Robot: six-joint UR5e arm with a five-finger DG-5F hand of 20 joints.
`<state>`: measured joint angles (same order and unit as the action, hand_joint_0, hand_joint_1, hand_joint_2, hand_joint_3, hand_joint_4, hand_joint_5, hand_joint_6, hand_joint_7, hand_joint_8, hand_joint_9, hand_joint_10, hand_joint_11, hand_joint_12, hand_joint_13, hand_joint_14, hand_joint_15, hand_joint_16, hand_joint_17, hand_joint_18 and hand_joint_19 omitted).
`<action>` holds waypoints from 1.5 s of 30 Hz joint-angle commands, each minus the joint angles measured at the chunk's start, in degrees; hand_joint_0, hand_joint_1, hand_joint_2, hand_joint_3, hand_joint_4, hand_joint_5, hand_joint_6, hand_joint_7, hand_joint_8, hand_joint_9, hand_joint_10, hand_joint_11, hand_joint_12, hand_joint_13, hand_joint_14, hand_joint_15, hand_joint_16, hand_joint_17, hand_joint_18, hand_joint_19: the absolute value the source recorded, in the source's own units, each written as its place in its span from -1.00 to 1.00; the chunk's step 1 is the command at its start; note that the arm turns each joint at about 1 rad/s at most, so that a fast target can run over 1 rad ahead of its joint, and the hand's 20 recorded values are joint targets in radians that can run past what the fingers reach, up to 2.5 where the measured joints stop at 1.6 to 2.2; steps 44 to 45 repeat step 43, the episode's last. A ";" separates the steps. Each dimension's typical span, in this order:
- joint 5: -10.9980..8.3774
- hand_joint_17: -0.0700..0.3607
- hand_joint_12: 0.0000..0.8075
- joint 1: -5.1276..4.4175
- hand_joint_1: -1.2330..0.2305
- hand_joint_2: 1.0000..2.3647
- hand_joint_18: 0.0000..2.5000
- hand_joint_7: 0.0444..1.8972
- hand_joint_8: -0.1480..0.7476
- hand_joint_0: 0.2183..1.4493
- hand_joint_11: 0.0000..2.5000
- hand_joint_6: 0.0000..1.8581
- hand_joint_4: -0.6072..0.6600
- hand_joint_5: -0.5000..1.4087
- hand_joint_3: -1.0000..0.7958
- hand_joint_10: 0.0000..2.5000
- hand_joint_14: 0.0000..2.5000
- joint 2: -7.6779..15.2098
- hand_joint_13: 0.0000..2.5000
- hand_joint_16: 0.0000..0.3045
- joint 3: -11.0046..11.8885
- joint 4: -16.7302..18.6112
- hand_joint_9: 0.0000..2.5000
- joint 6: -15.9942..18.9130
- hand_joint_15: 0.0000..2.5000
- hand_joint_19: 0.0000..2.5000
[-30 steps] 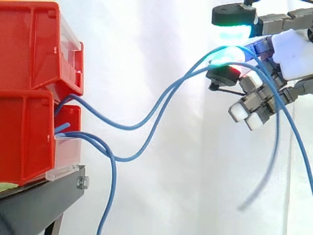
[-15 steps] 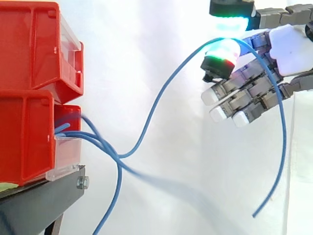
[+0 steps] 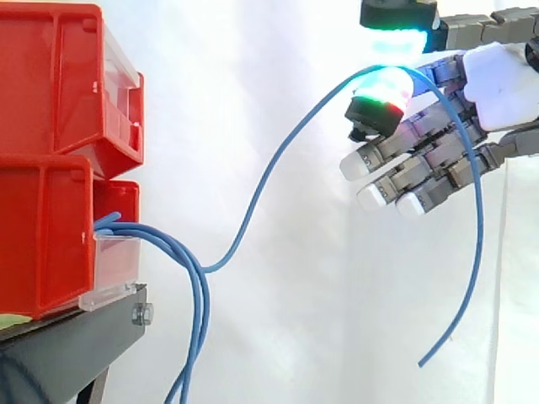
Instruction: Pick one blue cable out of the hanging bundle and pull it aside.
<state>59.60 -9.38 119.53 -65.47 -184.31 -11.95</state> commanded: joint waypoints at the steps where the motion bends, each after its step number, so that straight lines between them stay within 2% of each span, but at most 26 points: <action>1: -0.01 -0.10 0.01 -0.03 -0.53 -1.00 -0.54 0.58 -0.22 -0.25 -0.98 -0.04 -0.19 -0.57 0.35 -1.00 -0.99 0.00 -0.53 -0.64 0.08 -0.09 -0.40 0.00 -0.76 -0.69; 11: -0.01 -0.11 0.04 -0.03 -0.53 -0.99 -0.53 0.57 -0.20 -0.26 -0.94 -0.04 -0.19 -0.57 0.34 -1.00 -0.99 0.00 -0.50 -0.64 0.00 0.00 -0.37 0.00 -0.72 -0.68; 19: -0.01 -0.18 -0.06 -0.03 -0.53 -0.96 -0.56 0.56 -0.20 -0.27 -0.92 -0.04 -0.22 -0.57 0.34 -1.00 -0.99 0.00 -0.49 -0.69 0.00 0.00 -0.35 0.00 -0.70 -0.67; 23: -0.01 -0.18 -0.09 -0.03 -0.52 -0.93 -0.70 0.56 -0.22 -0.28 -0.92 -0.04 -0.24 -0.57 0.33 -1.00 -0.99 0.00 -0.53 -0.69 0.00 0.00 -0.37 0.00 -0.71 -0.75; 26: -0.01 -0.25 -0.08 -0.03 -0.52 -0.89 -0.84 0.55 -0.22 -0.29 -0.93 -0.04 -0.26 -0.57 0.32 -1.00 -0.99 0.00 -0.53 -0.74 0.08 0.00 -0.38 0.00 -0.71 -0.81; 32: 0.17 -0.37 -0.19 -0.03 -0.52 -0.84 -0.94 0.54 -0.22 -0.31 -0.93 -0.04 -0.27 -0.57 0.30 -1.00 -0.99 0.00 -0.56 -0.81 0.00 0.00 -0.39 0.00 -0.72 -0.85; 41: -0.01 -0.36 -0.16 0.06 -0.52 -0.91 -0.96 0.53 -0.20 -0.29 -0.94 -0.04 -0.29 -0.58 0.30 -1.00 -0.99 0.00 -0.58 -0.80 0.08 0.00 -0.41 0.00 -0.73 -0.88; 45: -0.01 -0.32 -0.11 -0.03 -0.52 -0.94 -0.90 0.53 -0.20 -0.28 -0.93 -0.04 -0.28 -0.58 0.31 -1.00 -0.99 0.00 -0.58 -0.78 0.00 0.00 -0.41 0.00 -0.73 -0.87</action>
